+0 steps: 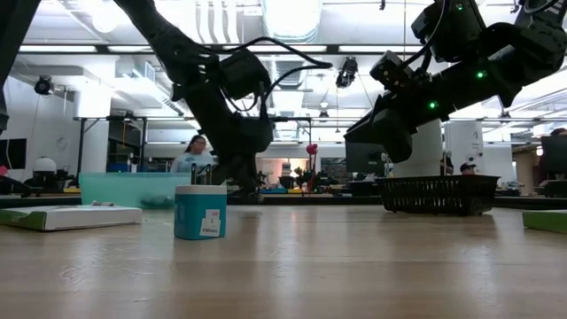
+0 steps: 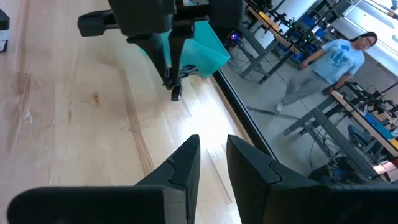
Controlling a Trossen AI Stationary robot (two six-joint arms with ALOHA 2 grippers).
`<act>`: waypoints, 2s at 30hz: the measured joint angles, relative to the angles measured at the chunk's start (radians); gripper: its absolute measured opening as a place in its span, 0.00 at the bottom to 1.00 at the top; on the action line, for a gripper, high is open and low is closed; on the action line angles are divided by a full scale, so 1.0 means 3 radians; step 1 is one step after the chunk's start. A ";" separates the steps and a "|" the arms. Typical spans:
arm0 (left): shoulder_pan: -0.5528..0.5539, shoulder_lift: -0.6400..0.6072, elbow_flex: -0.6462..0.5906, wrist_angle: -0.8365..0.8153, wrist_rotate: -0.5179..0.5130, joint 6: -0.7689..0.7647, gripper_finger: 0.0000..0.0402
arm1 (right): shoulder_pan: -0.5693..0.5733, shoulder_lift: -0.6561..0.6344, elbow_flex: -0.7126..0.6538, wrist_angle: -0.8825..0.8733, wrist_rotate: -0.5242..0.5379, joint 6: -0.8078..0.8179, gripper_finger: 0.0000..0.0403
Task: Pick and place items into bin
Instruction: Put the black charger cable into the green bin, then put the black charger adapter into the top black bin
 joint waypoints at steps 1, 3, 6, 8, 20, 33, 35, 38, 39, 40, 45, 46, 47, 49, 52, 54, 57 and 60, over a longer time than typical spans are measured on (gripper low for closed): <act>-0.0016 0.0000 0.0009 0.0001 -0.0021 0.0001 0.04 | -0.0001 0.0000 0.0000 -0.0001 0.0000 0.0000 0.17; -0.0052 -0.0001 0.0026 0.0003 -0.0091 0.0001 0.04 | 0.0000 0.0000 0.0000 -0.0003 0.0000 0.0001 0.17; -0.0106 -0.0001 0.0040 0.0000 -0.0269 0.0004 0.04 | -0.0001 0.0000 0.0000 -0.0004 0.0000 0.0000 0.17; -0.0140 -0.0001 0.0047 0.0001 -0.0445 0.0007 0.04 | -0.0001 0.0000 0.0000 -0.0005 0.0000 0.0000 0.17; -0.0277 -0.0119 0.0063 0.0000 -0.1249 -0.0003 0.05 | -0.0001 0.0000 0.0000 -0.0004 0.0000 0.0000 0.17; -0.0258 -0.0291 0.0037 -0.0569 -0.1914 -0.0307 0.05 | -0.0001 0.0001 0.0001 -0.0006 0.0000 0.0017 0.17; -0.0243 -0.0322 0.0037 -0.0775 -0.1916 -0.0475 0.05 | -0.0001 0.0000 0.0001 -0.0006 0.0000 0.0020 0.17; -0.0218 -0.0389 0.0027 -0.1139 -0.1920 -0.0789 0.04 | -0.0001 0.0001 0.0001 -0.0006 0.0000 0.0026 0.17; -0.0211 -0.0407 0.0027 -0.1226 -0.1938 -0.0899 0.04 | -0.0001 0.0001 0.0001 -0.0007 0.0000 0.0027 0.17; -0.0199 -0.0433 0.0026 -0.1313 -0.1957 -0.1017 0.04 | 0.0000 0.0001 0.0001 -0.0006 0.0000 0.0027 0.17; -0.0139 -0.0580 -0.0026 -0.1570 -0.1976 -0.1442 0.04 | -0.0001 0.0001 0.0001 -0.0005 0.0000 0.0027 0.17; -0.0125 -0.0612 -0.0052 -0.1577 -0.1973 -0.1489 0.05 | -0.0001 0.0001 0.0001 -0.0005 0.0000 0.0027 0.17; -0.0114 -0.0640 -0.0074 -0.1572 -0.1971 -0.1529 0.06 | -0.0001 0.0001 0.0001 -0.0007 0.0000 0.0027 0.17; -0.0095 -0.0683 -0.0121 -0.1571 -0.1972 -0.1640 0.09 | -0.0001 0.0001 0.0001 -0.0004 0.0000 0.0027 0.17; -0.0080 -0.0712 -0.0158 -0.1568 -0.1969 -0.1794 0.15 | -0.0001 0.0001 0.0001 -0.0005 -0.0001 0.0027 0.17; -0.0072 -0.0717 -0.0172 -0.1572 -0.1967 -0.1848 0.19 | -0.0001 0.0001 0.0001 -0.0006 -0.0001 0.0027 0.17; -0.0070 -0.0717 -0.0174 -0.1566 -0.1965 -0.1855 0.23 | -0.0001 0.0001 0.0001 -0.0005 -0.0001 0.0027 0.17; -0.0070 -0.0717 -0.0174 -0.1544 -0.1966 -0.1858 0.28 | -0.0001 0.0001 0.0001 -0.0005 -0.0001 0.0027 0.17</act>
